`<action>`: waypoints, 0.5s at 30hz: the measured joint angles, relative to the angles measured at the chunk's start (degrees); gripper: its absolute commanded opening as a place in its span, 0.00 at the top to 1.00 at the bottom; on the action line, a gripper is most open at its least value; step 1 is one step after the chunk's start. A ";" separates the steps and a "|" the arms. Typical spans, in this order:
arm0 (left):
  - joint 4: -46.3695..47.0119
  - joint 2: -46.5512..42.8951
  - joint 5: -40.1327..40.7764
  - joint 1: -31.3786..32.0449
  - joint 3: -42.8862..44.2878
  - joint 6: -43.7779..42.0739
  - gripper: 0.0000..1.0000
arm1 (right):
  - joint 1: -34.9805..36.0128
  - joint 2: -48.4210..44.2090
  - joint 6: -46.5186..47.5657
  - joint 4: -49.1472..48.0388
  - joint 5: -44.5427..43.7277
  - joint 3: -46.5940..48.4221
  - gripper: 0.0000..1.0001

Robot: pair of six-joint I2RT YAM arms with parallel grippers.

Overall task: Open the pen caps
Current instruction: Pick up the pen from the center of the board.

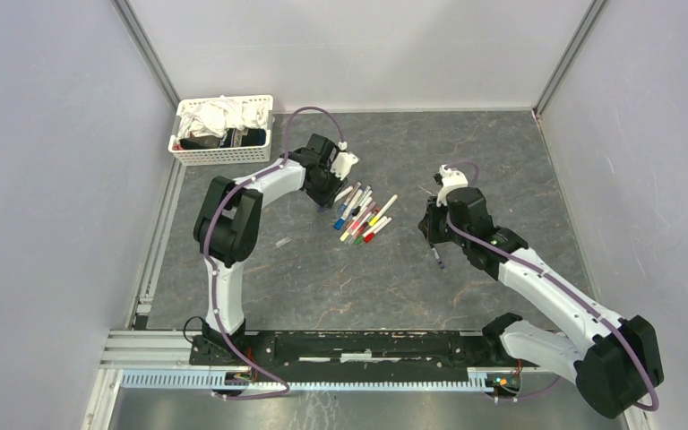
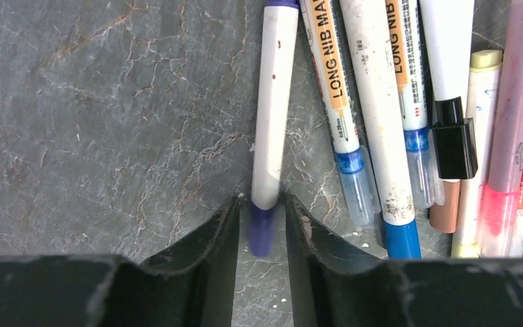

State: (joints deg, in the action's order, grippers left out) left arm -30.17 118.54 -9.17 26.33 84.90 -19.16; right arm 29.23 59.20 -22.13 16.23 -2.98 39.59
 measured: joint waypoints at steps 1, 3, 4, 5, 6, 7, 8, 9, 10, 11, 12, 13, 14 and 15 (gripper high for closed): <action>0.39 -0.11 0.00 -0.07 -0.26 -0.13 0.72 | 0.00 0.07 -0.13 -0.15 0.31 -0.09 0.82; 0.63 -0.37 -0.11 -0.11 -0.61 -0.24 0.80 | 0.00 0.42 -0.17 -0.52 0.96 -0.09 0.83; 0.59 -0.46 -0.26 -0.11 -0.74 -0.24 0.86 | 0.00 0.68 -0.17 -0.74 1.31 -0.09 0.83; 0.57 -0.66 -0.46 -0.09 -0.96 -0.31 0.93 | 0.00 0.94 -0.15 -0.90 1.60 -0.09 0.83; 0.48 -0.76 -0.68 -0.04 -1.09 -0.39 0.97 | 0.00 1.36 -0.15 -1.09 2.14 -0.09 0.83; 0.44 -0.94 -1.03 -0.02 -1.27 -0.52 0.98 | 0.00 1.70 -0.15 -1.20 2.84 -0.09 0.83; 0.26 -1.07 -1.25 0.00 -1.33 -0.61 0.98 | -0.09 2.05 -0.13 -1.29 3.54 -0.09 0.84; 0.07 -1.20 -1.44 0.02 -1.42 -0.72 0.98 | -0.13 2.32 -0.11 -1.38 4.26 -0.09 0.84; -0.20 -1.40 -1.53 0.07 -1.62 -0.92 0.98 | -0.26 2.64 -0.11 -1.53 4.98 -0.04 0.84; -0.57 -1.64 -1.57 0.07 -1.84 -1.05 0.98 | -0.42 2.95 -0.09 -1.53 5.79 0.09 0.83; -1.16 -2.05 -1.68 0.07 -2.21 -1.33 0.98 | -0.63 3.34 -0.02 -1.51 6.82 0.39 0.83; -1.70 -2.51 -1.84 0.07 -2.73 -1.95 0.98 | -0.94 3.85 0.04 -1.62 7.98 0.85 0.83; -2.40 -3.10 -1.95 0.07 -3.21 -2.49 0.98 | -1.20 4.26 0.11 -1.75 8.92 1.25 0.82; -3.10 -3.82 -1.97 0.07 -3.67 -3.06 0.98 | -1.44 4.72 0.20 -1.95 10.05 1.77 0.81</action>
State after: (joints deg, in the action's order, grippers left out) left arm -33.28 114.72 -11.14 26.39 81.23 -22.22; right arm 27.79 63.92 -21.93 14.28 7.07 41.36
